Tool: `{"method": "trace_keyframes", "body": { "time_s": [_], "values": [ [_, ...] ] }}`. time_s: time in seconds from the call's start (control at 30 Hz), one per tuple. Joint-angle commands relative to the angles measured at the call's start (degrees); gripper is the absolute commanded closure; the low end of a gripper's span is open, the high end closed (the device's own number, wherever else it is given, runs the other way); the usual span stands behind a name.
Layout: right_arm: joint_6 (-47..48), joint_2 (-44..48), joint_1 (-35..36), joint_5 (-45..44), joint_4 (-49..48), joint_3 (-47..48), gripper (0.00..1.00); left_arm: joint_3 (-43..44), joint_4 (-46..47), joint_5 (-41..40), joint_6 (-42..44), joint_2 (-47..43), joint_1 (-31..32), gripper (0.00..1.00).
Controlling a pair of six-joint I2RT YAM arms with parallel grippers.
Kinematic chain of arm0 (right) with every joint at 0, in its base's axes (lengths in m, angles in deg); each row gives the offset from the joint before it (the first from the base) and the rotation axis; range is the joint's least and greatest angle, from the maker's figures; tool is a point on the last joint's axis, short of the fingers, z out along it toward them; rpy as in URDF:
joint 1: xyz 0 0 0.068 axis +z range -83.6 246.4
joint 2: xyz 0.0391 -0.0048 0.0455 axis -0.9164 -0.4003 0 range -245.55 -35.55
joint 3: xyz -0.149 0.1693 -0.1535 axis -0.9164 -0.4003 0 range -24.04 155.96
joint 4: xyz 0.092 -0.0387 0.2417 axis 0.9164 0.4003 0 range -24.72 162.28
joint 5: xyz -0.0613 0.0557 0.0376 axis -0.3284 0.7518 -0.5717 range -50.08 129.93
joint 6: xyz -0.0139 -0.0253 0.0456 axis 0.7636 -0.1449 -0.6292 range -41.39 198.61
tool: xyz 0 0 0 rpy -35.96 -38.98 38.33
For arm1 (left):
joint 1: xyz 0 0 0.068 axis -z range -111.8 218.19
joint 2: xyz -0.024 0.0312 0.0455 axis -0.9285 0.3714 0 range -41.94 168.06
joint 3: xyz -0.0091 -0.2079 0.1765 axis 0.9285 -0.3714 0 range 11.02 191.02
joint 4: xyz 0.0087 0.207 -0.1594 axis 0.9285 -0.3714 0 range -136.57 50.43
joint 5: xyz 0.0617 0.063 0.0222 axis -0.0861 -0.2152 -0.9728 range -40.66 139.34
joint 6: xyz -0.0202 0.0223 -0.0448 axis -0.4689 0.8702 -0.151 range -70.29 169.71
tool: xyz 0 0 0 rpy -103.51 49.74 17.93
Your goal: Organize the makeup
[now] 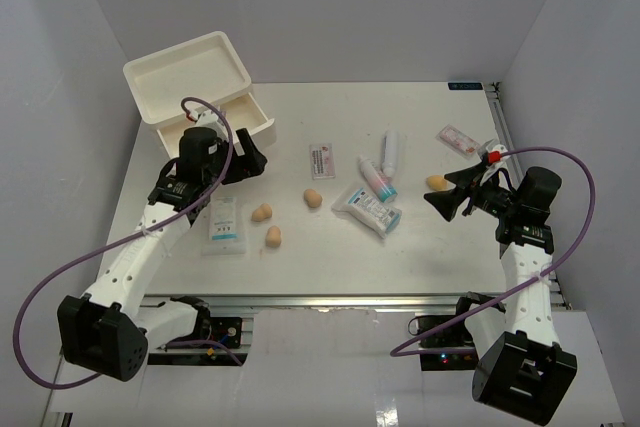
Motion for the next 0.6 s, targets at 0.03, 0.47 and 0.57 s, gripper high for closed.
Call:
{"method": "trace_keyframes", "body": {
  "time_s": [0.03,0.47,0.57],
  "values": [
    [6.79,0.33,-0.06,7.03,1.54,0.01,0.1,-2.19,2.65,23.89,10.32,-1.88,0.65,0.06],
    [14.24,0.27,-0.06,12.51,4.28,-0.6,0.06,-3.51,-3.19,-0.97,19.2,7.88,16.85,0.3],
    [14.24,0.27,-0.06,12.18,4.28,-0.6,0.06,-2.61,-4.16,-9.76,19.01,10.53,19.82,0.43]
  ]
}}
